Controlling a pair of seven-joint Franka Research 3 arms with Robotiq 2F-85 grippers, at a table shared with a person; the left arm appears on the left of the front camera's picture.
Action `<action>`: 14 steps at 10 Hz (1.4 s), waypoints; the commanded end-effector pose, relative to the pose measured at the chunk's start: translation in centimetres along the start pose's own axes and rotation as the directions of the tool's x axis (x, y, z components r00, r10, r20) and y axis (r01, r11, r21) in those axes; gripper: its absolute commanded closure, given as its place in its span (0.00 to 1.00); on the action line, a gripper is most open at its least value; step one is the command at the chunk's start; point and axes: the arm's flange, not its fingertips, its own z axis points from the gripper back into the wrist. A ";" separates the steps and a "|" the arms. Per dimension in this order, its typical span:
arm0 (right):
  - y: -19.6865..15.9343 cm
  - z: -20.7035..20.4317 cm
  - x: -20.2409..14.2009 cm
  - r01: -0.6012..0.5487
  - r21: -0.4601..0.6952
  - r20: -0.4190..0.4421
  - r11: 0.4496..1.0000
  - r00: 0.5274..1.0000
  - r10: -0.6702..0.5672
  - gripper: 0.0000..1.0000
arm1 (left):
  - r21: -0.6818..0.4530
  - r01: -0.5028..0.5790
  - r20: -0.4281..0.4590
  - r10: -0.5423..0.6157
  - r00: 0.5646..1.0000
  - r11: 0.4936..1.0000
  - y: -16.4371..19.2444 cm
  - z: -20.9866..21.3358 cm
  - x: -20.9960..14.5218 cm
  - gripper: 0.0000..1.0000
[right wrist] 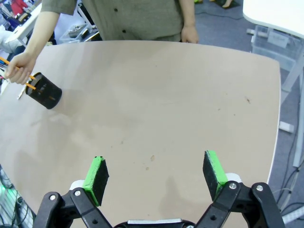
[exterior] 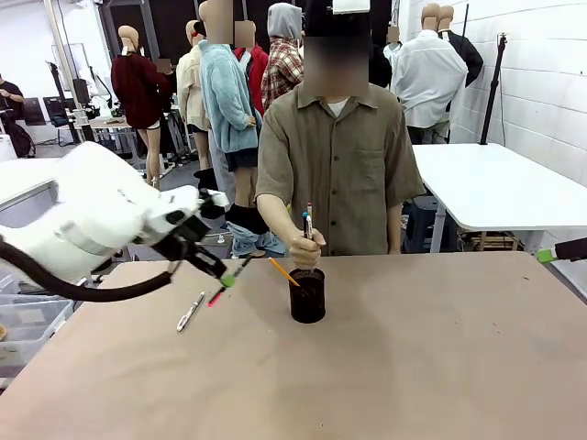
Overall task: Place the pens into the pen holder.
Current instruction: Pick up a writing instrument from the table and place it into the Pen holder.
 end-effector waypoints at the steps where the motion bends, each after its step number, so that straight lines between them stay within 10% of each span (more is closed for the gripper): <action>1: 0.0 -0.1 -0.1 -0.008 -0.003 -0.013 1.000 1.000 0.008 0.00 | -0.045 0.029 0.016 -0.028 0.999 0.999 1.9 5.4 -4.9 1.00; 7: 0.0 -0.1 -0.1 -0.008 -0.003 -0.013 1.000 1.000 0.008 0.00 | -0.103 0.169 0.204 -0.146 0.968 0.980 3.3 16.2 -15.3 1.00; 14: 0.0 -0.1 -0.1 -0.008 -0.003 -0.013 1.000 1.000 0.008 0.00 | -0.216 0.336 0.278 -0.272 0.921 0.917 4.6 11.4 -10.3 1.00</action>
